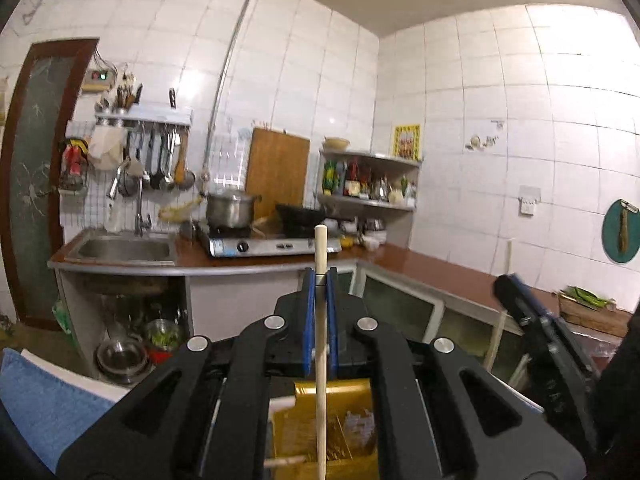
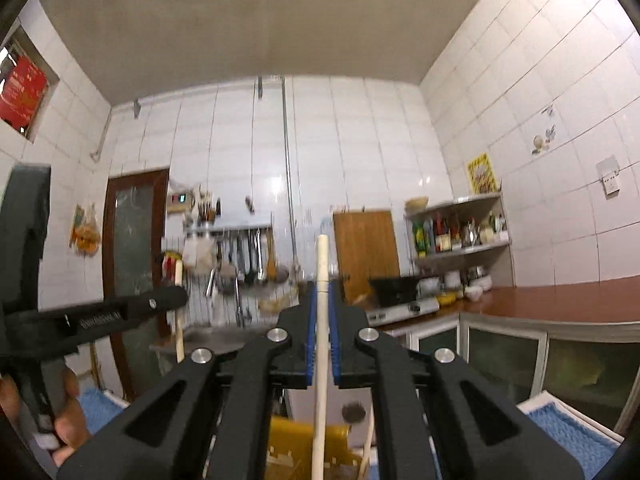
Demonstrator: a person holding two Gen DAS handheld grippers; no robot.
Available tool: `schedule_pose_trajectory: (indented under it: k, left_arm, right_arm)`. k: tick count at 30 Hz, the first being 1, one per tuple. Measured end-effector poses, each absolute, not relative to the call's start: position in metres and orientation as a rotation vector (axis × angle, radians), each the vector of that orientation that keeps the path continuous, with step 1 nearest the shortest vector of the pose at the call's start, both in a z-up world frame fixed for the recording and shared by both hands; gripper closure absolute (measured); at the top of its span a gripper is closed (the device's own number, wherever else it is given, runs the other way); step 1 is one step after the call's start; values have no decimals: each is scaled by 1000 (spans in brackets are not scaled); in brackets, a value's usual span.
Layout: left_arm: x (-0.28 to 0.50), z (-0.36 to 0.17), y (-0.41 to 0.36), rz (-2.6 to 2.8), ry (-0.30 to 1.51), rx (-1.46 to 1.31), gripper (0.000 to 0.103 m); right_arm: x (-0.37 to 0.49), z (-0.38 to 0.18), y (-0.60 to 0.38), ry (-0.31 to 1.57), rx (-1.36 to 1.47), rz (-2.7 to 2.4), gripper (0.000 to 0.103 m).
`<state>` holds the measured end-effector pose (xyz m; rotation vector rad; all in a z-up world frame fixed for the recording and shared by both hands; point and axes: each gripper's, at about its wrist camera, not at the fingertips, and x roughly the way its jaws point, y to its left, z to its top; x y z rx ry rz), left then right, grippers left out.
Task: Organize utensils
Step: 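Carry the left tool's chopstick over the holder while the right tool carries its chopstick there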
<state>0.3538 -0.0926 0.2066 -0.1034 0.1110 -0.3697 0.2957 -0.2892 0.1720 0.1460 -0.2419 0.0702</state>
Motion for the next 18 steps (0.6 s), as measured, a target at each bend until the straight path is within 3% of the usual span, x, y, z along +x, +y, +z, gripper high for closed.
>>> schedule_pose_trajectory:
  k: [18]
  left_arm:
    - [388, 175, -101, -343, 69, -88, 99]
  right_arm:
    - [340, 158, -284, -274, 89, 23, 97]
